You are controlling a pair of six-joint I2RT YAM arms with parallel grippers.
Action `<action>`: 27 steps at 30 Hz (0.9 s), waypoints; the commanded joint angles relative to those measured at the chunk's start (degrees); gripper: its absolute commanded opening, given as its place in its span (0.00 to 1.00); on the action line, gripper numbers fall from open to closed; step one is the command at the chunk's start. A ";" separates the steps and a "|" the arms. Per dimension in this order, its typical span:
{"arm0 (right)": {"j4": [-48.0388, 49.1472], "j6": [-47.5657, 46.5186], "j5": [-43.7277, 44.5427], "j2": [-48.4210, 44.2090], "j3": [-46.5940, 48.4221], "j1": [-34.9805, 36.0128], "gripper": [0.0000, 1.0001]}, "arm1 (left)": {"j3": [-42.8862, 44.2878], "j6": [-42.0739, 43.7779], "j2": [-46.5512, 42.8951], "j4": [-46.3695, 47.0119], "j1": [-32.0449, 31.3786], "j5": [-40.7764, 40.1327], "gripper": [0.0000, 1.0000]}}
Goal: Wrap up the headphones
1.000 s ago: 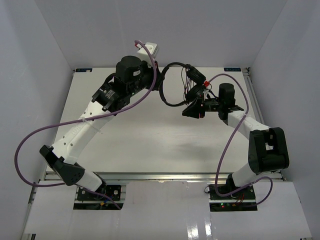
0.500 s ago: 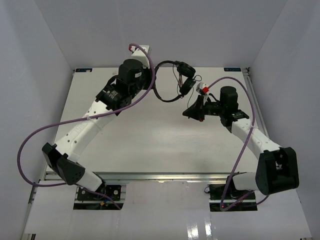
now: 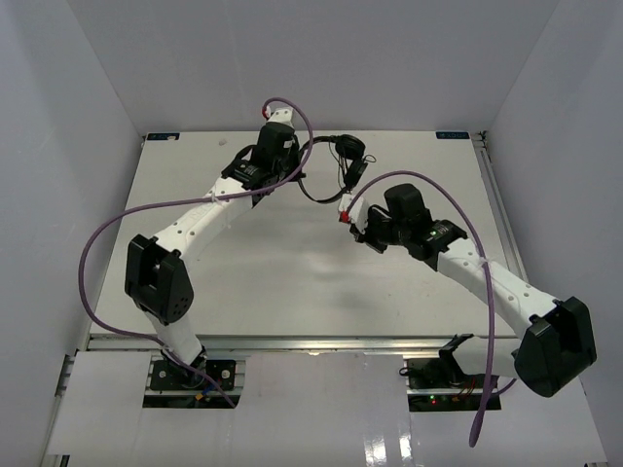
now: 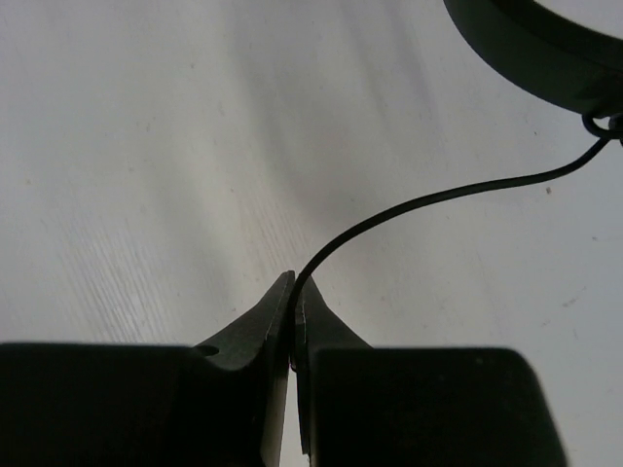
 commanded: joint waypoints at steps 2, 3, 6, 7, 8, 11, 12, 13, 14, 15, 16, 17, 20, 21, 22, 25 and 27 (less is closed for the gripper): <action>-5.98 -13.53 24.02 1.41 4.92 5.82 0.08 | -1.39 3.74 2.64 -0.76 0.21 5.25 0.00; -5.79 -15.84 27.52 1.69 4.68 6.92 0.08 | -1.78 4.38 3.68 -1.60 0.24 7.06 0.00; -3.35 -21.40 35.13 2.27 3.09 9.72 0.08 | -4.14 5.67 6.24 -2.48 -0.21 12.12 0.00; -2.42 -22.69 36.89 2.56 2.27 10.62 0.08 | -4.95 6.04 6.96 -2.78 -0.62 13.18 0.00; -1.58 -23.75 38.22 2.77 1.43 11.52 0.08 | -5.48 6.35 7.65 -3.19 -0.94 14.29 0.00; 0.93 -26.33 41.05 3.77 -1.24 13.87 0.08 | -6.26 7.30 9.22 -4.25 -1.72 16.86 0.00; 1.37 -26.69 41.18 4.60 -1.62 14.24 0.08 | -6.19 8.05 9.67 -4.61 -2.06 17.56 0.00; 1.89 -27.08 41.35 5.04 -2.12 14.74 0.08 | -5.79 8.48 10.26 -5.04 -2.25 18.61 0.00; 2.41 -27.47 41.52 5.43 -2.64 15.26 0.08 | -5.36 8.87 10.87 -5.47 -2.42 19.69 0.00; 3.38 -28.09 41.67 6.05 -3.16 15.69 0.08 | -5.06 9.49 11.23 -5.98 -2.65 20.48 0.00; 4.39 -28.74 41.79 6.70 -3.67 16.11 0.08 | -4.78 10.14 11.55 -6.49 -2.88 21.23 0.00; 4.81 -28.83 40.99 7.03 -4.08 16.20 0.08 | -4.61 10.47 11.56 -6.74 -2.88 21.97 0.00; 6.71 -29.54 40.09 8.33 -5.03 16.12 0.10 | -4.90 11.93 10.85 -7.21 -3.06 25.02 0.00; 7.00 -29.62 39.67 8.76 -5.38 16.12 0.11 | -5.33 12.22 10.70 -7.35 -3.06 26.10 0.00; 7.57 -29.89 39.46 8.93 -5.73 16.12 0.11 | -5.69 12.74 10.34 -7.64 -3.06 26.69 0.00; 8.90 -30.66 38.98 9.71 -6.06 16.12 0.12 | -6.30 14.17 9.68 -8.83 -3.06 28.42 0.00; 9.24 -30.96 38.99 10.23 -5.78 16.20 0.13 | -6.75 14.68 9.63 -9.37 -3.15 29.77 0.00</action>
